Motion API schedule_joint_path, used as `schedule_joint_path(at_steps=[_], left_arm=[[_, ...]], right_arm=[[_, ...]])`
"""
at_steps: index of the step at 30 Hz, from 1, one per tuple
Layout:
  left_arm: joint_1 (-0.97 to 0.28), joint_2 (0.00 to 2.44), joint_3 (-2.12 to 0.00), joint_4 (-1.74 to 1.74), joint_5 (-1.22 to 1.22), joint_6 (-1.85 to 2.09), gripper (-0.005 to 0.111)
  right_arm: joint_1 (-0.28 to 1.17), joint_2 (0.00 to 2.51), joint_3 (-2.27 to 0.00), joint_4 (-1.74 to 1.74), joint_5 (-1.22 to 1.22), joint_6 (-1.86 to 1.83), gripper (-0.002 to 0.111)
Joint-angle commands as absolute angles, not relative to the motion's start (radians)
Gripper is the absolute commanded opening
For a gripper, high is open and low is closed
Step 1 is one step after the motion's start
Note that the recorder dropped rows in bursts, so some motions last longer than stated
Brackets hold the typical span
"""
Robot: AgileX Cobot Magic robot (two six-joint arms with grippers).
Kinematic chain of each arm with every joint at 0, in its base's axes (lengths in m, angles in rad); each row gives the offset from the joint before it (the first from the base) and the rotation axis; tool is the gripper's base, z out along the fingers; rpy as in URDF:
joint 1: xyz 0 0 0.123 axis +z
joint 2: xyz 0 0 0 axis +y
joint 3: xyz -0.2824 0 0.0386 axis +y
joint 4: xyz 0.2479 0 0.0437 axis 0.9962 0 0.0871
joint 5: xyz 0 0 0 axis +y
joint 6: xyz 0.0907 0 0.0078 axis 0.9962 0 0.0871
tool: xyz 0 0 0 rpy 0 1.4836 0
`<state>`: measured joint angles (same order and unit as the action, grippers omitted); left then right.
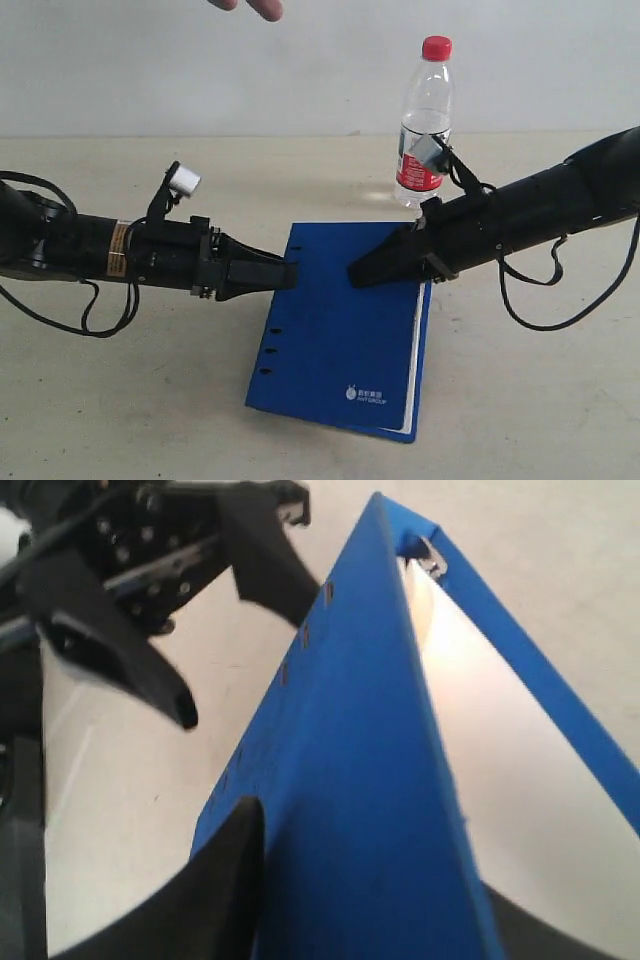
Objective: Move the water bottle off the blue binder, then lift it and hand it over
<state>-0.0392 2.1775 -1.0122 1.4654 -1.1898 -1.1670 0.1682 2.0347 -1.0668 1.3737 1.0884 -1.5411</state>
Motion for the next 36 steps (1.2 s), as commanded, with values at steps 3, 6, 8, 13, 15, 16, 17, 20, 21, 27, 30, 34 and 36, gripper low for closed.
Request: schedule_joint_path(at_steps=[3, 6, 8, 13, 15, 16, 17, 20, 21, 27, 30, 34, 36], left_arm=[[-0.009, 2.209, -1.011, 1.454, -1.221, -1.116, 0.060], [-0.009, 2.213, -1.011, 1.454, -1.221, -1.098, 0.060], [-0.009, 2.215, -1.011, 1.454, -1.221, -1.098, 0.060], [-0.025, 2.222, -1.011, 1.461, -1.221, -1.095, 0.060], [-0.048, 2.222, -1.011, 1.466, -1.221, -1.094, 0.060], [-0.060, 2.222, -1.011, 1.466, -1.221, -1.086, 0.060], [-0.074, 2.222, -1.011, 1.472, -1.221, -1.072, 0.060], [-0.107, 2.222, -1.013, 1.474, -1.221, -1.059, 0.060], [-0.116, 2.222, -1.013, 1.474, -1.221, -1.057, 0.060], [-0.121, 2.222, -1.013, 1.474, -1.221, -1.057, 0.059], [-0.125, 2.222, -1.013, 1.474, -1.221, -1.060, 0.044], [-0.126, 2.222, -1.013, 1.454, -1.221, -1.060, 0.005], [-0.124, 2.218, -1.013, 1.448, -1.221, -1.056, 0.005]], right_arm=[[0.171, 2.034, -1.071, 1.363, 1.221, -1.691, 0.000], [0.170, 2.034, -1.071, 1.356, 1.221, -1.711, 0.000], [0.170, 2.034, -1.071, 1.350, 1.221, -1.711, 0.000], [0.170, 2.034, -1.071, 1.347, 1.221, -1.718, 0.000], [0.170, 2.034, -1.071, 1.347, 1.221, -1.722, 0.000], [0.170, 2.034, -1.071, 1.347, 1.221, -1.726, 0.000], [0.170, 2.034, -1.071, 1.347, 1.221, -1.726, 0.000], [0.170, 2.034, -1.071, 1.347, 1.221, -1.730, 0.000], [0.170, 2.034, -1.071, 1.347, 1.221, -1.729, 0.000], [0.170, 2.034, -1.071, 1.355, 1.221, -1.737, 0.000], [0.170, 2.034, -1.071, 1.355, 1.221, -1.729, 0.000], [0.170, 2.034, -1.071, 1.355, 1.152, -1.694, 0.000], [0.170, 2.034, -1.071, 1.355, 1.145, -1.691, 0.000]])
